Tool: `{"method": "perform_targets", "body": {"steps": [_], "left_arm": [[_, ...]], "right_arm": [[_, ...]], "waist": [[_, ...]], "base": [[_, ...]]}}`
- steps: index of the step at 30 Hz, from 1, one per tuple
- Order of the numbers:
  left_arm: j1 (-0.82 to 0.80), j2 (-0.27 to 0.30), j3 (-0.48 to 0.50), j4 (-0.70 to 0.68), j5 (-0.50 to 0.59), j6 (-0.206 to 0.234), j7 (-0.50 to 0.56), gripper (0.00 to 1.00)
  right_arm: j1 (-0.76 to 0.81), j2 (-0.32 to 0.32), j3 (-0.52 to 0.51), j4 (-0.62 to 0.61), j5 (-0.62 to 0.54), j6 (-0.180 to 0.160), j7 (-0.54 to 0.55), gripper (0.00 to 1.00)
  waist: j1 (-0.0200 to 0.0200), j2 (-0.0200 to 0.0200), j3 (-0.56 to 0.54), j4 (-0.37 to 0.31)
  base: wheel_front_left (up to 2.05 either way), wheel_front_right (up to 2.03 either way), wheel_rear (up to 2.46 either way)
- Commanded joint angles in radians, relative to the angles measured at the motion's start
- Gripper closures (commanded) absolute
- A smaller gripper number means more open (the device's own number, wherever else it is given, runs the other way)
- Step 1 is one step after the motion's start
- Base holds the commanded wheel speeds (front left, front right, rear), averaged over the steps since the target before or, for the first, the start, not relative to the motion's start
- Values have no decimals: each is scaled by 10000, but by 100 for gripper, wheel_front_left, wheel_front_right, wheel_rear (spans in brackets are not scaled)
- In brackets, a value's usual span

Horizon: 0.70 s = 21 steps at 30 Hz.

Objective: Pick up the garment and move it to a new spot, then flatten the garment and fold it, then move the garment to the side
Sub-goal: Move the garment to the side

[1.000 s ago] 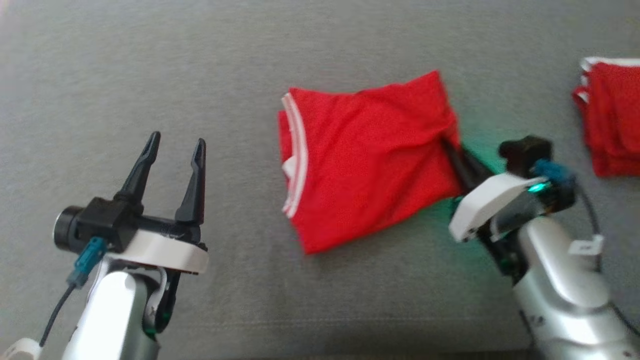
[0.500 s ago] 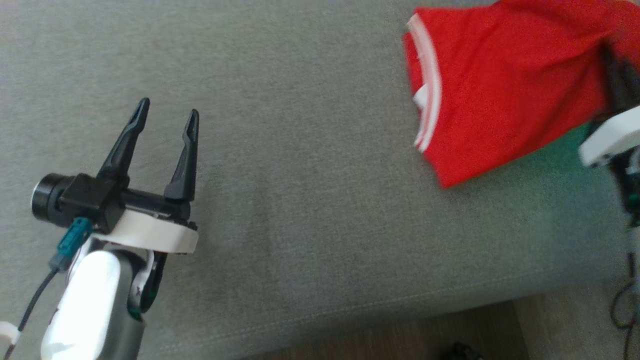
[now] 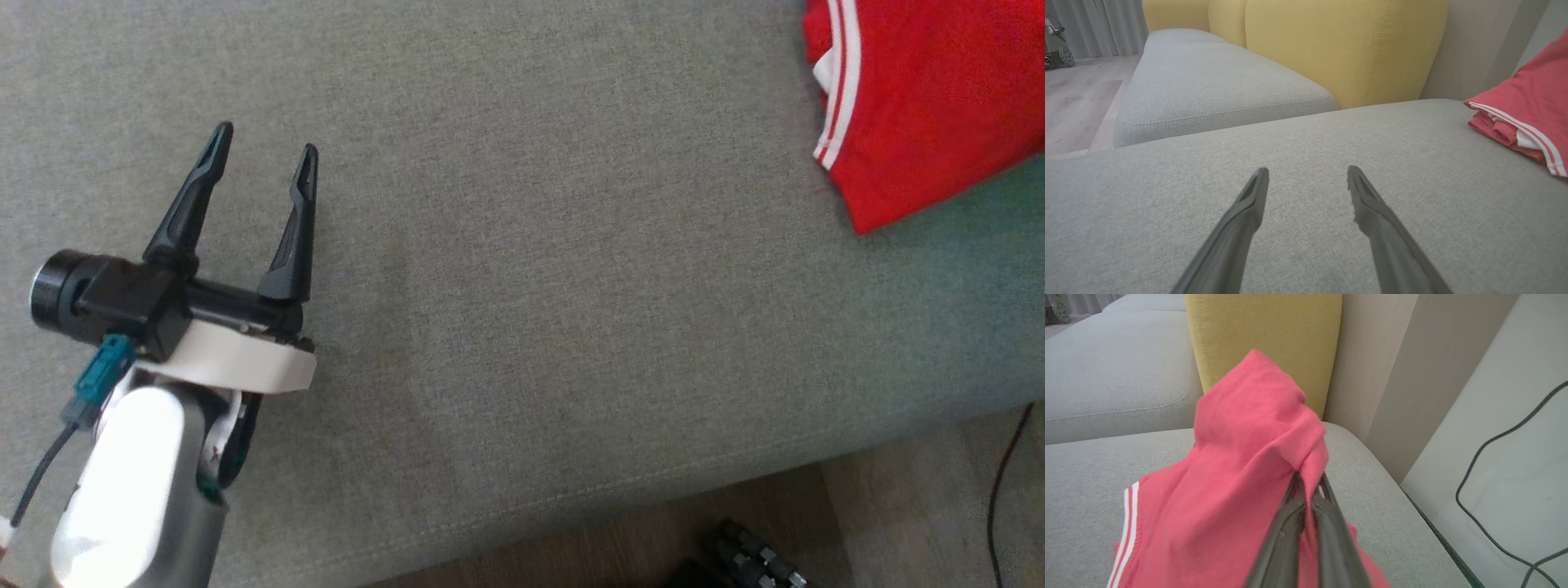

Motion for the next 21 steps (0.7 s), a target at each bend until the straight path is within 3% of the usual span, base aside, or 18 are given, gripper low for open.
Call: {"method": "perform_targets", "body": {"steps": [1,6,7,8,10,11,12,21], "left_arm": [[-330,291,311,-376,21,-31,9,0],[-368,367,312,-348,-19,-37,-6,0],[-362,382,321,-338,-30,-30,-11,0],[-353,395,327,-330,-40,-23,-16,0],[-337,421,346,-317,-62,-3,-24,0],[-332,427,353,-311,-74,12,-24,0],[-329,430,353,-306,-83,24,-20,0],[-250,430,300,-216,-167,75,-48,0]], "right_arm": [[-185,-274,-123,-264,112,65,33,100],[-281,-200,-389,101,232,65,-58,99],[-293,-185,-439,155,223,65,-106,71],[-305,-153,-446,204,277,65,-123,25],[-323,-154,-401,264,359,65,-199,24],[-323,-144,-371,286,376,65,-230,15],[-315,-121,-345,291,392,65,-260,0],[116,186,-264,-321,94,65,-733,0]], "waist": [[-1,0,104,-12],[-1,0,238,-27],[-1,0,240,-36],[-1,0,235,-44],[-1,0,221,-76],[-1,0,206,-91],[-1,0,188,-104],[-1,0,-122,-116]], "base": [[0,0,0],[0,0,0],[0,0,0],[0,0,0],[0,0,0],[0,0,0],[0,0,0],[0,0,0]]}}
